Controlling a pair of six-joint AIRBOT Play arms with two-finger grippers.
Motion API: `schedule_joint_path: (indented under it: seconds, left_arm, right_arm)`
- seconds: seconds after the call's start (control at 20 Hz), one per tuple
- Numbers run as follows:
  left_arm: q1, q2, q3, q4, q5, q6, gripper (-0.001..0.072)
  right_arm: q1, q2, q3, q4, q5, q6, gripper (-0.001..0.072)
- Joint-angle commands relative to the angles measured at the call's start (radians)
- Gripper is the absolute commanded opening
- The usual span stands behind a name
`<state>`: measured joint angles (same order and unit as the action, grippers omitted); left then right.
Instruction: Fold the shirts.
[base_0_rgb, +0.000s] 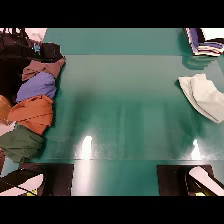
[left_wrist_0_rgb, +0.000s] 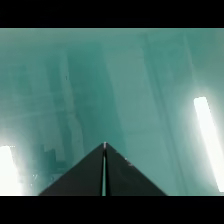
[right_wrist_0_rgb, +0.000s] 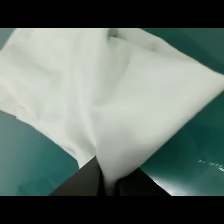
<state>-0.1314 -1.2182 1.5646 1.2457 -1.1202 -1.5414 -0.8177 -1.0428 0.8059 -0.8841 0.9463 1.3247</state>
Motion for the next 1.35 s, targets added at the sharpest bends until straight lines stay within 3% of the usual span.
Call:
schedule_joint_path:
  seconds: [0.0,0.05,0.1,0.15,0.25,0.45,0.7,0.8,0.9,0.95,1.0,1.3]
  left_arm:
    - [0.0,0.001,0.0,0.0,0.006,-0.003,0.0024]
    - [0.0,0.001,0.0,0.001,0.003,-0.003,0.0024]
    - [0.0,0.001,0.0,0.001,0.002,-0.002,0.0024]
    - [0.0,0.001,0.0,0.002,-0.001,0.005,0.0024]
    - [0.0,0.001,0.0,0.002,-0.011,0.005,0.0024]
    - [0.0,0.001,0.0,0.0,-0.017,0.004,0.0025]
    - [0.0,0.001,0.0,0.0,-0.03,0.004,0.0024]
    - [0.0,0.001,0.0,0.0,-0.014,0.004,0.0024]
    - [0.0,0.001,0.0,0.0,-0.006,0.004,0.0025]
    - [0.0,0.001,0.0,0.0,-0.001,0.004,0.0024]
    - [0.0,0.001,0.0,0.0,0.009,0.004,0.0024]
    - [0.0,0.001,0.0,0.0,0.05,0.004,0.0024]
  right_arm:
    - [-0.075,0.034,-0.061,-0.01,0.064,-0.026,0.0022]
    - [-0.075,0.033,-0.052,-0.026,0.108,-0.054,0.0153]
    - [-0.075,0.033,-0.034,-0.081,0.149,-0.055,0.0419]
    - [-0.075,0.033,-0.004,-0.15,0.198,-0.054,0.0535]
    - [-0.075,0.034,0.073,-0.211,0.311,-0.053,0.0535]
    - [0.031,0.061,0.195,-0.051,0.407,-0.05,0.0533]
    - [0.409,0.146,0.217,0.019,0.262,-0.05,0.0521]
    - [0.557,0.146,0.217,0.019,0.225,-0.05,0.0383]
    - [0.678,0.134,0.217,0.019,0.19,-0.05,0.0314]
    - [0.73,0.125,0.217,0.018,0.177,-0.05,0.0136]
    - [0.772,0.115,0.217,0.019,0.174,-0.05,0.0015]
    - [0.899,0.052,0.217,0.02,0.182,-0.05,0.0015]
